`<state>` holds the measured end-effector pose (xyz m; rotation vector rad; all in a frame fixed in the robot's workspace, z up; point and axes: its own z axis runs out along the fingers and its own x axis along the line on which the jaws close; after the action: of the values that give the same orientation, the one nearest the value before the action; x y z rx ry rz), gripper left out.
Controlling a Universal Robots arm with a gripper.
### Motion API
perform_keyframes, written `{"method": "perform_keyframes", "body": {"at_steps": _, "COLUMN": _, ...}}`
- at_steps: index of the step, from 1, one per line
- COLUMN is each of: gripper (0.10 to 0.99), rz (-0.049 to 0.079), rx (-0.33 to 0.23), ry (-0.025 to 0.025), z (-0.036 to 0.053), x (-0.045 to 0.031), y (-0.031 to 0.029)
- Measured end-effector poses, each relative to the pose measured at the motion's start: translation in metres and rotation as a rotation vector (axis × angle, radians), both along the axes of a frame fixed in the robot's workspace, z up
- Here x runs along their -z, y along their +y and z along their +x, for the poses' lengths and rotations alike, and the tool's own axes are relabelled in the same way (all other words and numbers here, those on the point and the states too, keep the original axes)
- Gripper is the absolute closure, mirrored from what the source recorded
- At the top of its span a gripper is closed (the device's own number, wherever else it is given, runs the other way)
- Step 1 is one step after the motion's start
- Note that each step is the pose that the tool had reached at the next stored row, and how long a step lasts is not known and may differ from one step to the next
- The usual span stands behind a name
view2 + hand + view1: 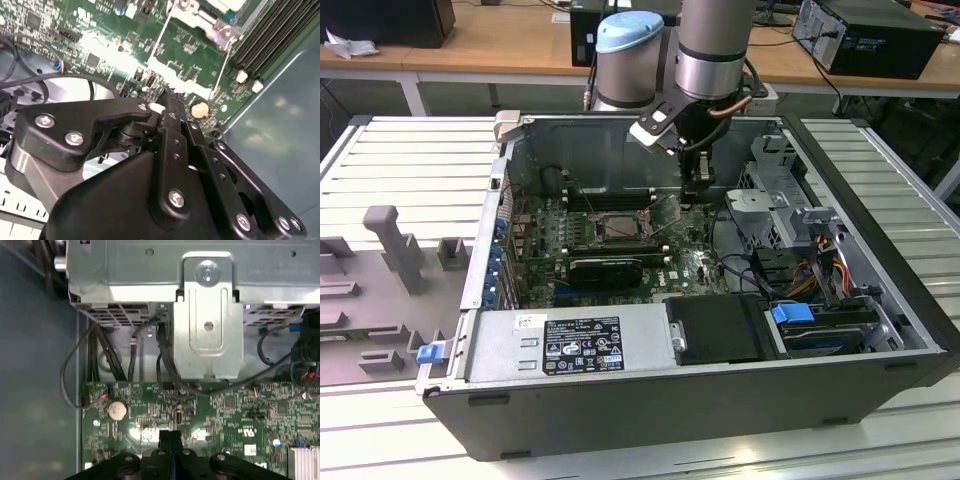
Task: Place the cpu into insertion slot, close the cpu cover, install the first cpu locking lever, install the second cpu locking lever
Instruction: 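Close the cpu cover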
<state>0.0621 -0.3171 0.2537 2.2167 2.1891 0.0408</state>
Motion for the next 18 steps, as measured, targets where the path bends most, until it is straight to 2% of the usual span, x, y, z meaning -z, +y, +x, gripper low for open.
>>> {"method": "perform_keyframes", "body": {"at_steps": 1, "gripper": 0.976, "rz": 0.000, "rx": 0.000, "ry": 0.0002, "z": 0.0030, "x": 0.0043, "y": 0.0000}}
{"method": "perform_keyframes", "body": {"at_steps": 3, "gripper": 0.976, "rz": 0.000, "rx": 0.000, "ry": 0.0006, "z": 0.0020, "x": 0.0110, "y": 0.0000}}
{"method": "perform_keyframes", "body": {"at_steps": 18, "gripper": 0.976, "rz": 0.000, "rx": 0.000, "ry": 0.0017, "z": -0.0118, "x": 0.0127, "y": 0.0002}}
